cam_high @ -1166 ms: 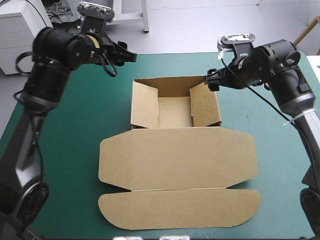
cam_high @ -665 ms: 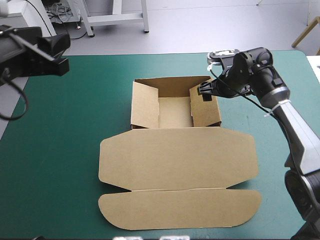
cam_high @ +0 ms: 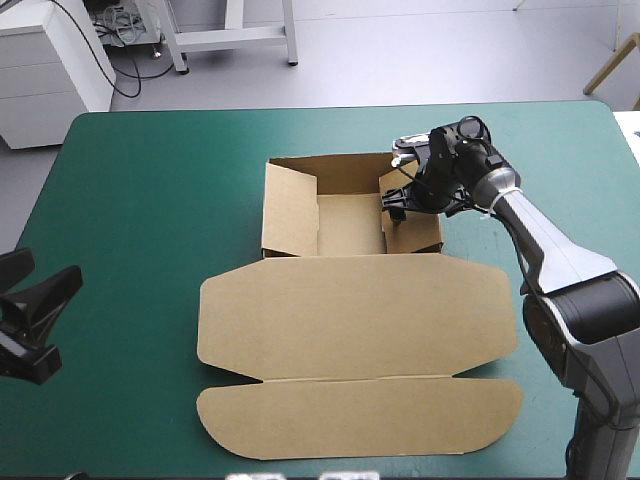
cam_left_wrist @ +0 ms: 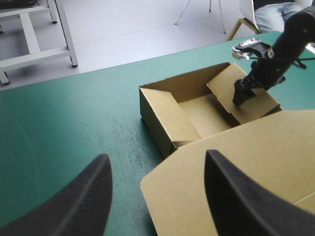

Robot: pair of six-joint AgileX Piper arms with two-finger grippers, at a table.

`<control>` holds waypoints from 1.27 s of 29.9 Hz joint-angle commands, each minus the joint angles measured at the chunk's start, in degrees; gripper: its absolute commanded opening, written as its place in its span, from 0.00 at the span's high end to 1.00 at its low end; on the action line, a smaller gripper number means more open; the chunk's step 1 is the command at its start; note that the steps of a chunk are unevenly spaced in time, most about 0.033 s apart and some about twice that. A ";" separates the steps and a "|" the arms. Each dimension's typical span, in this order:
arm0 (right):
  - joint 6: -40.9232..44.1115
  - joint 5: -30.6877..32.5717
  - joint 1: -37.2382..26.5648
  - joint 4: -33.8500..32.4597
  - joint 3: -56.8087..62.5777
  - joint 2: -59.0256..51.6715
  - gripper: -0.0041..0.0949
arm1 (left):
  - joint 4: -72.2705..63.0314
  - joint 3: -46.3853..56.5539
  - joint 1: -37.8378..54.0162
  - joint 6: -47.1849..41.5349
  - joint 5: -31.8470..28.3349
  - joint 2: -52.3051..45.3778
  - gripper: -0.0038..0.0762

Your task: Fold the box

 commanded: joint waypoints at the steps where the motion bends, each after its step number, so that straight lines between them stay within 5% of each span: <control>1: -0.65 -1.56 -0.06 0.00 -1.43 -2.35 0.17 | -1.73 2.01 -0.22 -0.81 2.46 -1.80 0.48; 6: -0.65 -0.82 -0.18 0.00 -1.43 -1.62 0.38 | -2.38 2.60 -0.22 -0.91 2.46 -2.45 0.50; 13: -2.02 1.85 -2.32 0.66 -1.43 -1.62 0.98 | -2.38 2.60 -0.22 -0.91 2.46 -2.45 0.53; 21: -5.67 3.33 -10.65 0.64 -10.37 -2.20 0.98 | -4.37 2.60 -0.22 -0.91 2.46 -2.45 0.62; 34: -10.31 3.47 -40.44 0.87 -19.12 -0.09 0.98 | -4.48 2.60 -0.22 -0.91 2.46 -2.45 0.71; 38: -10.47 3.47 -46.16 1.01 -19.12 2.05 0.98 | -4.25 2.60 -0.22 -0.91 2.33 -2.45 0.86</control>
